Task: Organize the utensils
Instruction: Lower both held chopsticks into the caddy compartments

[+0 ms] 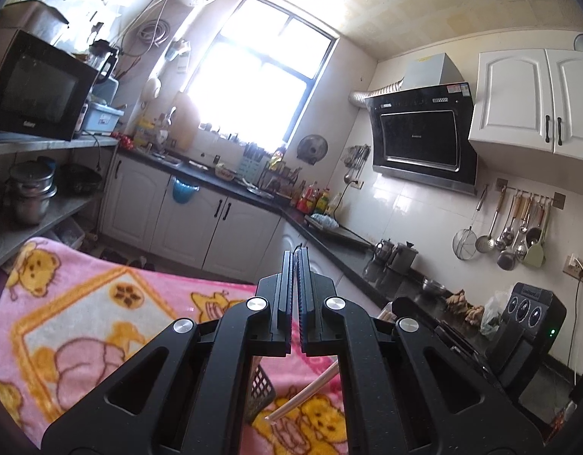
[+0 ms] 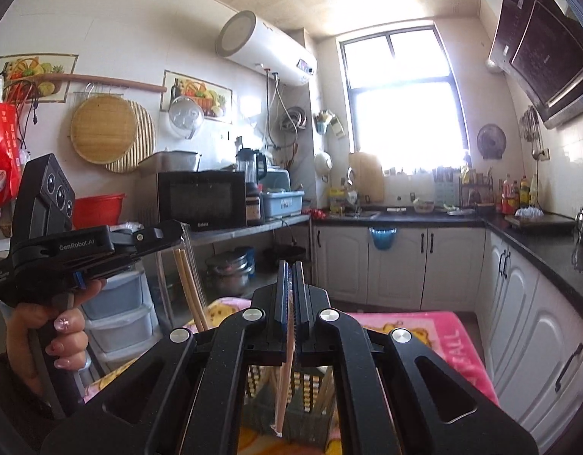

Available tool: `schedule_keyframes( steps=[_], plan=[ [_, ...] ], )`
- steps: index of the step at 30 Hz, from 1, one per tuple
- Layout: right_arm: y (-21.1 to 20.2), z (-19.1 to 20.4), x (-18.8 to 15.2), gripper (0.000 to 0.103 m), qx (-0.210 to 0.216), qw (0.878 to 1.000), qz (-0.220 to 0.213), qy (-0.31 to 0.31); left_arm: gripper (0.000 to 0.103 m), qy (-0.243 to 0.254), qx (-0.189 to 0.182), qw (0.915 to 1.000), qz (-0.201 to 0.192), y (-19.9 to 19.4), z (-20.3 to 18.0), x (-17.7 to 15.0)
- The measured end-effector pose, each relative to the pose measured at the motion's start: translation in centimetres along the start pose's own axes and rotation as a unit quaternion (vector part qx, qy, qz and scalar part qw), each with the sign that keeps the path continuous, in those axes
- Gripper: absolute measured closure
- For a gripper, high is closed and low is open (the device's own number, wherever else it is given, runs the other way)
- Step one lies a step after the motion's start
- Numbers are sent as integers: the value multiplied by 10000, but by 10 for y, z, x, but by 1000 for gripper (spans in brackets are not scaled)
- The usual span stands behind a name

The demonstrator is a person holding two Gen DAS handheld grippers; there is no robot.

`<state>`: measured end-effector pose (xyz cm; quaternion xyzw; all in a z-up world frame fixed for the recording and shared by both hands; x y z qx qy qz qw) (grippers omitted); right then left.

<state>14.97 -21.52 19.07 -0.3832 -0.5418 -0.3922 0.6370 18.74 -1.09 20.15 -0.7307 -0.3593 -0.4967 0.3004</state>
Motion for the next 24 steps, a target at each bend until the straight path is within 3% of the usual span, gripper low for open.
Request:
schedule_keyframes(
  steps=[14, 24],
  plan=[
    [23, 2, 29, 101, 60, 9989, -412, -201, 102, -196, 48, 9998, -7, 32, 14, 2],
    [51, -9, 13, 100, -30, 9995, -222, -200, 102, -362, 50, 9992, 156, 59, 32, -18]
  ],
)
Point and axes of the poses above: each gripper's, at about its wrist camera, not at the fingertips, and y roughly the way its jaws point, z to its left, x to its top, the point moved 3 cm from there along y, roughly the way its jaws point, and after that the axes turned 4 degrees about y, right-handed, at the moved point
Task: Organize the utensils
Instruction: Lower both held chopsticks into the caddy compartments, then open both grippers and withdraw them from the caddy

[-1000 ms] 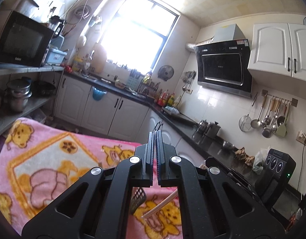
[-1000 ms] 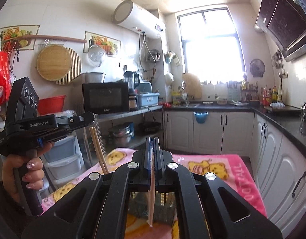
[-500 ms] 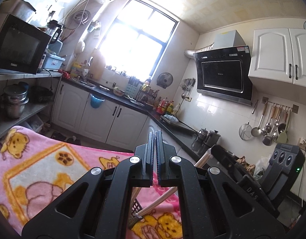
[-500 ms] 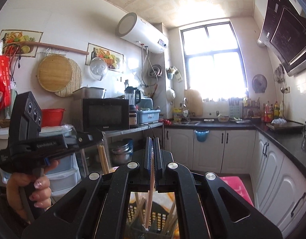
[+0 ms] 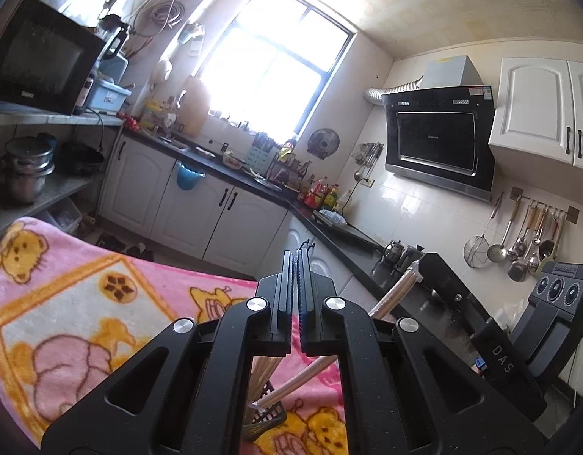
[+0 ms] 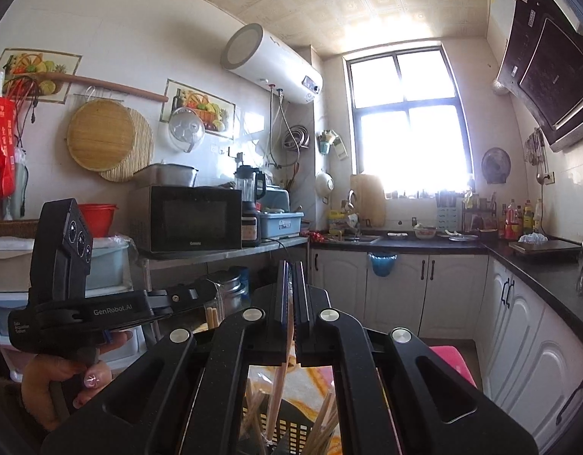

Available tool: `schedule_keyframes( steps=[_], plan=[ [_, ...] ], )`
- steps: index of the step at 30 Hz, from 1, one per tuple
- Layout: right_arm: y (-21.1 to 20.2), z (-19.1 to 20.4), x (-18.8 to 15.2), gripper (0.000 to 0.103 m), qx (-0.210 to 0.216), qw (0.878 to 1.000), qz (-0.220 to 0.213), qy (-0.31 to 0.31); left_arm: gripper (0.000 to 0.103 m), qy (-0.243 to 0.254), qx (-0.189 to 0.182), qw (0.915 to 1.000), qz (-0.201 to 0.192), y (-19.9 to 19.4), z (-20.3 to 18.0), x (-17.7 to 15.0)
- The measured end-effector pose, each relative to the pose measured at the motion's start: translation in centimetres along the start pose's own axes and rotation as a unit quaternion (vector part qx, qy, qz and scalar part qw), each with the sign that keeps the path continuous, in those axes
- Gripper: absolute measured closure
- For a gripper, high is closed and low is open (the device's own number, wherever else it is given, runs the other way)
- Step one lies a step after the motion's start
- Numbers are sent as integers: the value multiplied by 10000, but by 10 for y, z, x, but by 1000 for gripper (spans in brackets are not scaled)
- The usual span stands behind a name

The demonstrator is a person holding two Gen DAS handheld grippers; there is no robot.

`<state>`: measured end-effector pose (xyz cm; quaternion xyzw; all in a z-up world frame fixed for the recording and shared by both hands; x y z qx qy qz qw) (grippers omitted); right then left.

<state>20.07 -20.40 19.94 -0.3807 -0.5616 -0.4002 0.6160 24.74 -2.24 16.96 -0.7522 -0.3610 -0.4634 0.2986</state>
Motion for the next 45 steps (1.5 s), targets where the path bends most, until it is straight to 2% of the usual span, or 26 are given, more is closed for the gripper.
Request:
schedule_keyframes(
  steps=[15, 31, 37, 38, 40, 44, 45],
  plan=[
    [36, -18, -46, 100, -204, 9983, 502, 212, 102, -219, 99, 9994, 241, 21, 22, -27],
    [47, -17, -79, 100, -232, 9954, 867, 327, 102, -211, 225, 9979, 575, 24, 29, -57],
    [44, -17, -89, 86, -258, 9939, 1015, 332, 102, -210, 309, 9971, 658, 19, 31, -60],
    [44, -17, -91, 86, -258, 9937, 1035, 337, 101, -203, 329, 9970, 672, 18, 31, -60],
    [41, -18, -93, 83, -295, 9931, 1077, 354, 91, -170, 387, 9967, 698, 16, 32, -61],
    [35, -23, -96, 75, -378, 9919, 1142, 408, 82, -188, 432, 9963, 714, 10, 32, -63],
    [33, -24, -96, 73, -413, 9914, 1168, 427, 76, -188, 450, 9962, 716, 8, 33, -64]
  ],
)
Point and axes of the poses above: each gripper's, at about its wrist camera, not at the fingertips, and y roughly the way its jaws point, z to its left, x to its top, the point moved 3 cm from there along y, roughly the way its jaws point, and after that the axes turned 4 degrees about y, right-handed, at the moved point
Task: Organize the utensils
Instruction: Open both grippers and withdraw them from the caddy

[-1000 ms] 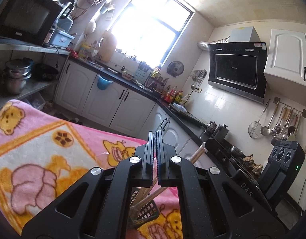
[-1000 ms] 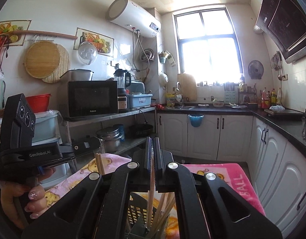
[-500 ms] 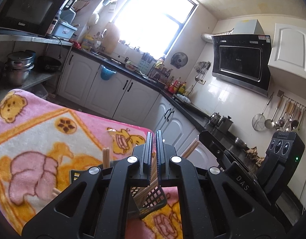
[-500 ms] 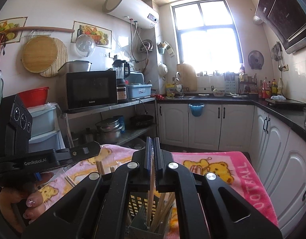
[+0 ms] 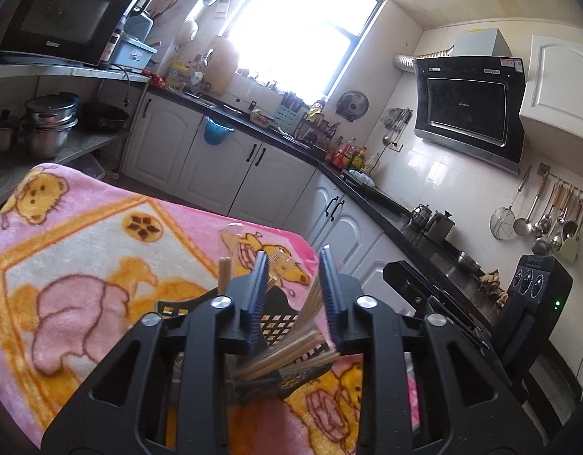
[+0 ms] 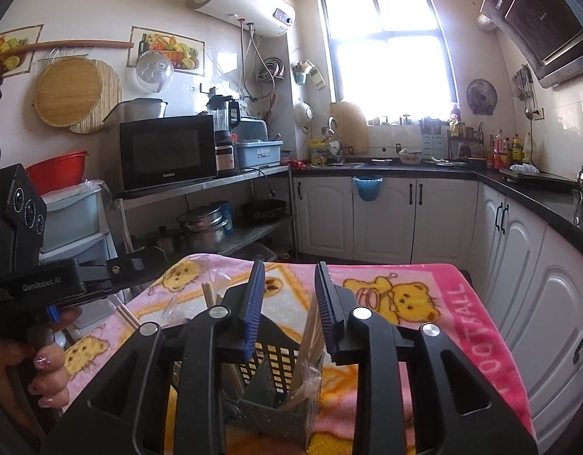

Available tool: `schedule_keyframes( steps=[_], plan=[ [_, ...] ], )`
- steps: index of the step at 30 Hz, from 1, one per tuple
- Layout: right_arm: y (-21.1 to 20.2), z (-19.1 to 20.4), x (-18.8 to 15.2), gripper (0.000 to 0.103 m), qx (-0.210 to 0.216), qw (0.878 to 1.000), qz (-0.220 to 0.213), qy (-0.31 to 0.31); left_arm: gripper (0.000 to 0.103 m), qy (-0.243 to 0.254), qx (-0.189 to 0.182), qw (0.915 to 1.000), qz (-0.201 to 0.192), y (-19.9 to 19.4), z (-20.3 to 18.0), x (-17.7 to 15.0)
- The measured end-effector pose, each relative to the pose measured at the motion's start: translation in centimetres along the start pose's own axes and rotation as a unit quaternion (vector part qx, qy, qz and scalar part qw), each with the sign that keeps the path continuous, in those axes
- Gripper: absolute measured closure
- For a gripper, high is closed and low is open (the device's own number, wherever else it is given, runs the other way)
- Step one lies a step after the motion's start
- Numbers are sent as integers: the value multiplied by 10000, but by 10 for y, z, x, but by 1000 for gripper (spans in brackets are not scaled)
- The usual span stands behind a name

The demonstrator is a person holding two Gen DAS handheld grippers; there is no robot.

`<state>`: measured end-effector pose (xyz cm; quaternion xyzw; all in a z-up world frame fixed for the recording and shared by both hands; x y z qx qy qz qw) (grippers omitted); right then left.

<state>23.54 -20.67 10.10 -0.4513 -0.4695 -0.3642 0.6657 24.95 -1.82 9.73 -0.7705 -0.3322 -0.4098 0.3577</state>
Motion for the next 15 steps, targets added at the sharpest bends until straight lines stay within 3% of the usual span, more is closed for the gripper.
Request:
schedule_keyframes(
  steps=[7, 15],
  plan=[
    [-16, -5, -9, 64, -82, 9999, 117, 60, 52, -4, 86, 9999, 78, -14, 2, -9],
    [-33, -3, -20, 56, -126, 9996, 230, 121, 34, 69, 187, 9996, 194, -27, 3, -22]
  ],
)
Point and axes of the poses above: each gripper's, at about its wrist camera, not at the fingertips, and y roughly the way its jaws point, z to its left, x to its top, the point moved 3 cm from there along y, roughly the way its jaws point, and after that the axes turned 4 degrees about y, right-handed, at the moved point
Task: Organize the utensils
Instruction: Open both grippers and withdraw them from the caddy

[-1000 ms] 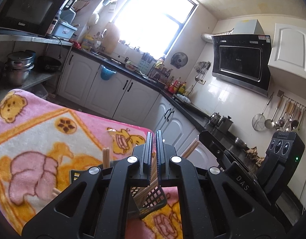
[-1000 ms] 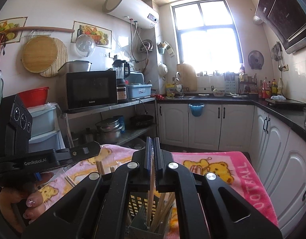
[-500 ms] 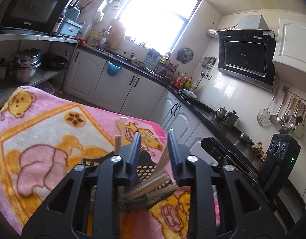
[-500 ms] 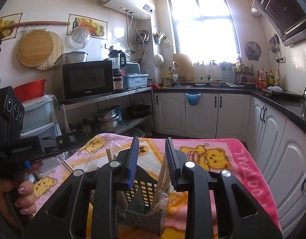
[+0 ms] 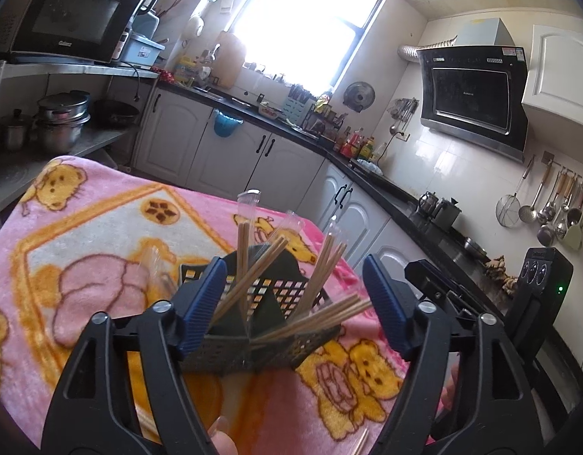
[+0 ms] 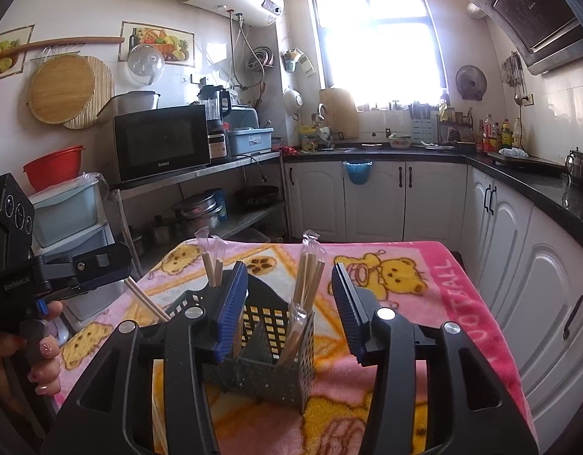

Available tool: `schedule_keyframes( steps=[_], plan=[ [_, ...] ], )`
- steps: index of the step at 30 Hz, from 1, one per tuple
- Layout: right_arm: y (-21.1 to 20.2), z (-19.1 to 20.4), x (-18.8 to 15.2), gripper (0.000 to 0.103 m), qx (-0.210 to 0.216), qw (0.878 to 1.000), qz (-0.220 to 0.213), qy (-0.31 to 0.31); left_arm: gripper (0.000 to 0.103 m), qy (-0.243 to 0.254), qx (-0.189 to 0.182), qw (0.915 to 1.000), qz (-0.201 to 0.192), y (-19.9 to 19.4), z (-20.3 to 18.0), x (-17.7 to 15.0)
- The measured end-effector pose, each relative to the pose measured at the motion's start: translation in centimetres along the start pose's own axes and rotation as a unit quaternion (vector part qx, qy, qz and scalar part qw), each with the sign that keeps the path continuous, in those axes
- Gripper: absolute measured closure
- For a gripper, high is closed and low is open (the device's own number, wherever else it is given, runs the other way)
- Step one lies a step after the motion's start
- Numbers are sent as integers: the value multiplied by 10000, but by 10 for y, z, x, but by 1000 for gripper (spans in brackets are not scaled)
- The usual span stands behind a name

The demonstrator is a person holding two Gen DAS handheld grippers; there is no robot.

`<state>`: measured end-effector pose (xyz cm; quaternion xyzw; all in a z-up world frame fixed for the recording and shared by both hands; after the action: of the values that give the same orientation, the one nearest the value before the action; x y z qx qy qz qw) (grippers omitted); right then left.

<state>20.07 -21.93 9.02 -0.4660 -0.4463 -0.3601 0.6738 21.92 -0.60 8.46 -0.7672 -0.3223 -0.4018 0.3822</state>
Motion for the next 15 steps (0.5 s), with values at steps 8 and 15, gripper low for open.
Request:
schedule_keyframes(
  steps=[8, 15],
  plan=[
    [-12, 3, -15, 48, 1, 9999, 154, 58, 21, 58, 176, 9998, 113, -12, 4, -16],
    [-18, 4, -32, 45, 3, 9993, 340, 142, 12, 19, 296, 9994, 191, -18, 10, -28]
  ],
)
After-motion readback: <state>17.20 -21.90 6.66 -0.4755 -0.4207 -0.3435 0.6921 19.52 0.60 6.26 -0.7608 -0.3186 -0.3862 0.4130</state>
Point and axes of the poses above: each gripper's, at about its wrist camera, not at the fingertips, and y roughly the way its jaws point, z to its left, x to its top, the point moved 3 cm from there along y, roughly the way its jaws point, and after that the axes turned 4 degrees about y, right-handed, at the moved point
